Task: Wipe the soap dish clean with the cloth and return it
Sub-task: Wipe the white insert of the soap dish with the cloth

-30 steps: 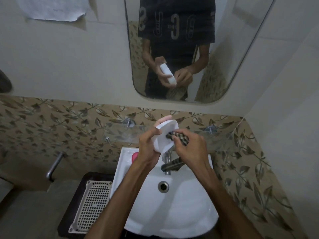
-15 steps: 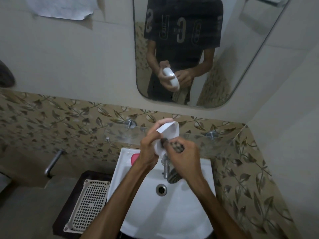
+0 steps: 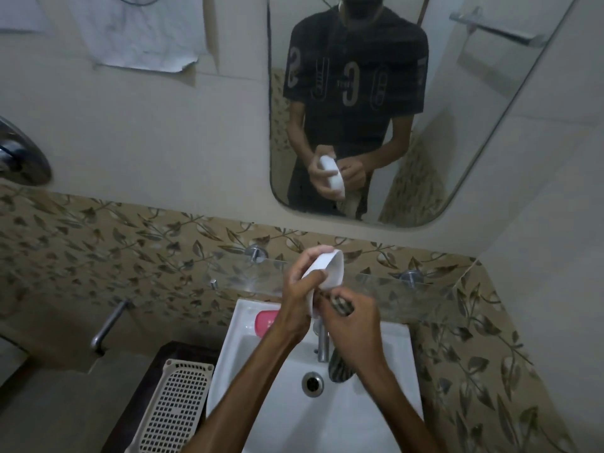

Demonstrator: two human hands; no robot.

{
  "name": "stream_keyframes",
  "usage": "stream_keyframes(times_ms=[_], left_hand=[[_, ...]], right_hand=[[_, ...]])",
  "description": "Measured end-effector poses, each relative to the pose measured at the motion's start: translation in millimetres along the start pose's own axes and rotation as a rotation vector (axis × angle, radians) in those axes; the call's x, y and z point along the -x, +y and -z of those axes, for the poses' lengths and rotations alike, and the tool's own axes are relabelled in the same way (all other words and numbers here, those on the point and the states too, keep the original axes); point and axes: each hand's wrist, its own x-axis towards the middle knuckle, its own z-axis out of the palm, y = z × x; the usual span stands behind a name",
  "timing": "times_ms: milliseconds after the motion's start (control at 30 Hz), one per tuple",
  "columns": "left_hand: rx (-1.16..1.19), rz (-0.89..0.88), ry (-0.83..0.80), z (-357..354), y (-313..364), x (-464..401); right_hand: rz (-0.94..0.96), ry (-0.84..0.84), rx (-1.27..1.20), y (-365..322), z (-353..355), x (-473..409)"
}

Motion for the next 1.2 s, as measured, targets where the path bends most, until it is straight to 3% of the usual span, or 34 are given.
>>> stream_keyframes(times_ms=[67,200,333,433,567,667,833,933,1200], left_hand=[[-0.010,0.001,0.042,3,0,-2],[-0.055,-0.017,0.031,0,0,-3],[-0.092,-0.054,0.056,4,1,-5],[-0.139,-0.068,0.041,0,-2,-2],[-0.166,-0.082,0.045,2,-4,-3],[-0.190,-0.075,0.048,0,-5,2],[-0.196,-0.115,0.078,4,-4,3],[-0.203,-0.138,0.095,0,0,6],[-0.254,-0.238,0.085,-7,6,14]], right_hand=[[0.030,-0.074,0.003,-5,-7,6],[-0.047,0.079,0.023,-1,-3,-8],[-0.006,-0.043,-0.078,-8,-8,6],[-0.080,0.056,-0.065,-3,-6,1],[-0.099,0.011,-0.116,-5,-16,13],[-0.134,0.086,-0.064,0,-12,7],[-0.076,-0.041,-0.061,-7,-6,9],[-0.119,0.008,-0.089,-5,-2,6],[-0.315,-0.069,-0.233,6,-11,17]])
